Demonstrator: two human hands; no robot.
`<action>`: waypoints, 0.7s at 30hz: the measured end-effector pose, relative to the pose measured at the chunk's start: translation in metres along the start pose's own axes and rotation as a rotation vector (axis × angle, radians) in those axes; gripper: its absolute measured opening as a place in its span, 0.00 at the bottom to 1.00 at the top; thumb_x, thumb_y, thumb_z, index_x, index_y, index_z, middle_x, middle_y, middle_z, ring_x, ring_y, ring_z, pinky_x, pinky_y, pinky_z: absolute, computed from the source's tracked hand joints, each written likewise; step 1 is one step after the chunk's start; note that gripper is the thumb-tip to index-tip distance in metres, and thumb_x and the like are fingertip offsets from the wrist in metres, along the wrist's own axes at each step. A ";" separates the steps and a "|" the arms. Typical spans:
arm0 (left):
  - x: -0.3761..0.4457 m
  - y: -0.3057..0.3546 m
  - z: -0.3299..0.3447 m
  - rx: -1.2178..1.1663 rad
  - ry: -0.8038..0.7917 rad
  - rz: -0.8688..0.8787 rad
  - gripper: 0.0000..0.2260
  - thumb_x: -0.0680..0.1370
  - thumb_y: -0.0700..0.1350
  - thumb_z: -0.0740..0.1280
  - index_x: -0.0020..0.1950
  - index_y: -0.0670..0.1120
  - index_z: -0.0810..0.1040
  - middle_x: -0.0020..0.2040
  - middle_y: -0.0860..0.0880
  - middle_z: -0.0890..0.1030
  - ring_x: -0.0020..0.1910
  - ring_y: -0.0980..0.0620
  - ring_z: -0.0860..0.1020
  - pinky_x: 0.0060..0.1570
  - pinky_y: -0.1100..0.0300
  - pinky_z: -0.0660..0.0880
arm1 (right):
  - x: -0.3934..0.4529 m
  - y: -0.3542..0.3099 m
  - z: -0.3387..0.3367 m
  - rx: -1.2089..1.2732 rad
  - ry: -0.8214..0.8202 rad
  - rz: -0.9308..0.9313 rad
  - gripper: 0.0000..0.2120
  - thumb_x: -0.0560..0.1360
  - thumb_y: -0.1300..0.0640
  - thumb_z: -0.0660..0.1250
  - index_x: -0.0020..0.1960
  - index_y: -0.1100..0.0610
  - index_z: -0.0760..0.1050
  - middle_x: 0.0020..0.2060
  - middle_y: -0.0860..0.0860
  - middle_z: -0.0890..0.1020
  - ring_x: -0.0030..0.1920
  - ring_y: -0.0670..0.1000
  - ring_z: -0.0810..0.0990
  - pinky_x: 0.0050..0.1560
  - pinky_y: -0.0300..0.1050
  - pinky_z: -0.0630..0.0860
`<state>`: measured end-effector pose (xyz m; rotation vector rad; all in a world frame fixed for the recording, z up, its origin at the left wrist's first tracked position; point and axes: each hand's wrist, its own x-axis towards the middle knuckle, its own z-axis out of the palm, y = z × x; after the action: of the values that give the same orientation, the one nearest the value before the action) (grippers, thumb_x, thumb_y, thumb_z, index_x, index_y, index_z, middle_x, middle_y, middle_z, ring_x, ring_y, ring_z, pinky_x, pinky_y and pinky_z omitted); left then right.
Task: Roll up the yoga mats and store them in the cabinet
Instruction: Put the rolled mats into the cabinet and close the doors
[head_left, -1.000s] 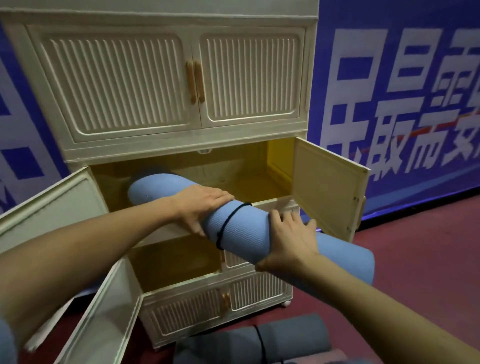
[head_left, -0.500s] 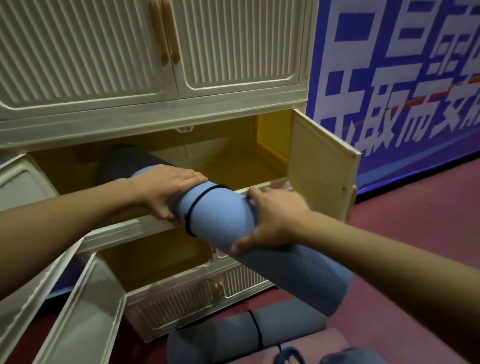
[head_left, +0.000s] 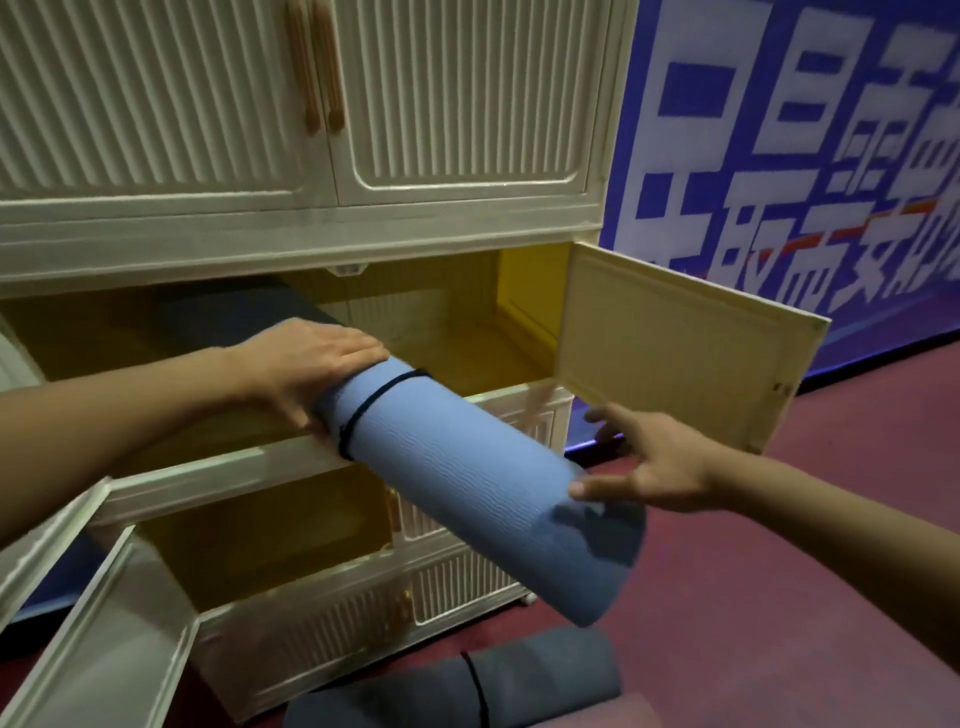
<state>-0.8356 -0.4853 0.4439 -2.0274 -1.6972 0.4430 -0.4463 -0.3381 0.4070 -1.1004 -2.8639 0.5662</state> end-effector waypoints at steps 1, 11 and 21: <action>-0.001 -0.005 0.003 -0.025 -0.019 -0.043 0.46 0.62 0.73 0.68 0.76 0.54 0.66 0.68 0.54 0.78 0.64 0.51 0.78 0.58 0.50 0.79 | 0.004 -0.005 0.004 -0.026 0.017 -0.036 0.63 0.51 0.13 0.65 0.78 0.46 0.62 0.68 0.48 0.77 0.63 0.50 0.80 0.65 0.51 0.76; -0.024 -0.001 -0.019 -0.013 -0.159 -0.286 0.51 0.64 0.78 0.65 0.80 0.52 0.61 0.71 0.55 0.76 0.65 0.54 0.77 0.59 0.59 0.77 | 0.073 -0.055 0.024 -0.695 0.252 -0.087 0.62 0.63 0.40 0.81 0.80 0.56 0.43 0.72 0.57 0.65 0.67 0.62 0.69 0.61 0.65 0.70; 0.005 -0.042 -0.007 -0.108 -0.376 -0.525 0.28 0.67 0.75 0.70 0.55 0.57 0.70 0.51 0.57 0.74 0.49 0.57 0.76 0.46 0.63 0.74 | 0.176 -0.075 -0.024 -0.713 0.393 -0.113 0.48 0.68 0.49 0.81 0.77 0.59 0.56 0.71 0.59 0.69 0.70 0.63 0.68 0.66 0.66 0.67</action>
<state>-0.8664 -0.4756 0.4722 -1.5347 -2.4299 0.5791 -0.6230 -0.2672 0.4355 -0.9344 -2.7681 -0.6599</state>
